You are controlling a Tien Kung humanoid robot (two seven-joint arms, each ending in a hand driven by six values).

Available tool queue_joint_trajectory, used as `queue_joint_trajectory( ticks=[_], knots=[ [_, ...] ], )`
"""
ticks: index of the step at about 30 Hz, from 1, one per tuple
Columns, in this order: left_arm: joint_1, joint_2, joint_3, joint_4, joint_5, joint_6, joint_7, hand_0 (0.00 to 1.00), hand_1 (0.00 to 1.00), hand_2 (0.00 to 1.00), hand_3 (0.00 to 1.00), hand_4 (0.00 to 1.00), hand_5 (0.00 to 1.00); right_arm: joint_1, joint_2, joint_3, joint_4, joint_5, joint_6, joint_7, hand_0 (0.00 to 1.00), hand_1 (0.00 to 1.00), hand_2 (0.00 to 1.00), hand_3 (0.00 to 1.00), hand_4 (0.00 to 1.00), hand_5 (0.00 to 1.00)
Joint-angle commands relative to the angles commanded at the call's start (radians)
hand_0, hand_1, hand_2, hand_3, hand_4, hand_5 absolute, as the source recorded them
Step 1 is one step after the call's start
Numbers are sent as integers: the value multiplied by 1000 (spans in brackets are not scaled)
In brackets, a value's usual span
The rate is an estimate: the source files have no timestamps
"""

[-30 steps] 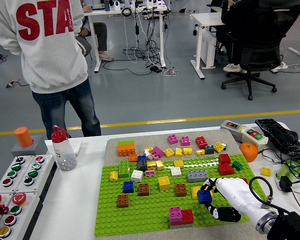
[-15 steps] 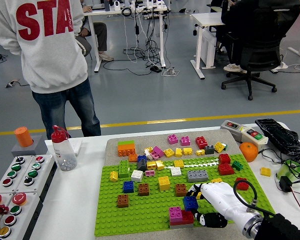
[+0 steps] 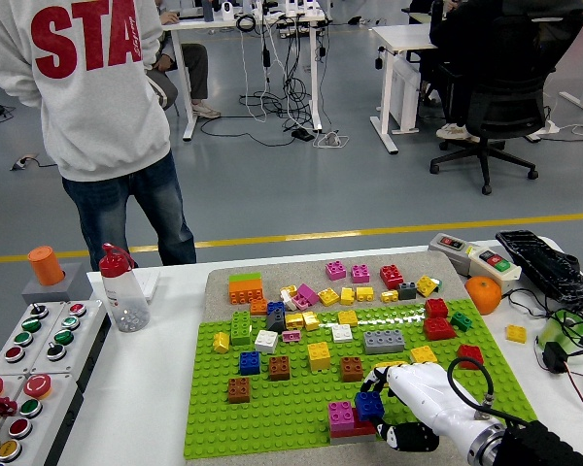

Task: Pick up the brick,pile it on top of brick,press brick,pick up the brick,pile it on top of brick,press brick

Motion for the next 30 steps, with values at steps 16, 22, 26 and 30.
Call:
queue_joint_trajectory(
  ticks=[16, 22, 26, 30],
  knots=[
    [-4, 1, 1, 0, -5, 0, -2, 652, 676, 702, 572, 303, 998, 11, 15, -9, 1, -2, 18, -25, 562, 578, 578, 588, 507, 114],
    [-6, 1, 1, 0, -5, 0, -2, 652, 676, 702, 572, 303, 998, 17, 22, -13, -3, -4, 23, -30, 562, 578, 578, 588, 508, 115],
    [-6, 1, 1, 0, -5, 0, -2, 652, 676, 702, 572, 303, 998, 23, 28, -19, -8, -6, 28, -36, 561, 578, 577, 589, 508, 121],
    [-6, 1, 1, 0, -5, 0, -2, 652, 676, 702, 572, 303, 998, 29, 31, -28, -10, -7, 33, -41, 561, 578, 577, 589, 508, 121]
  ],
)
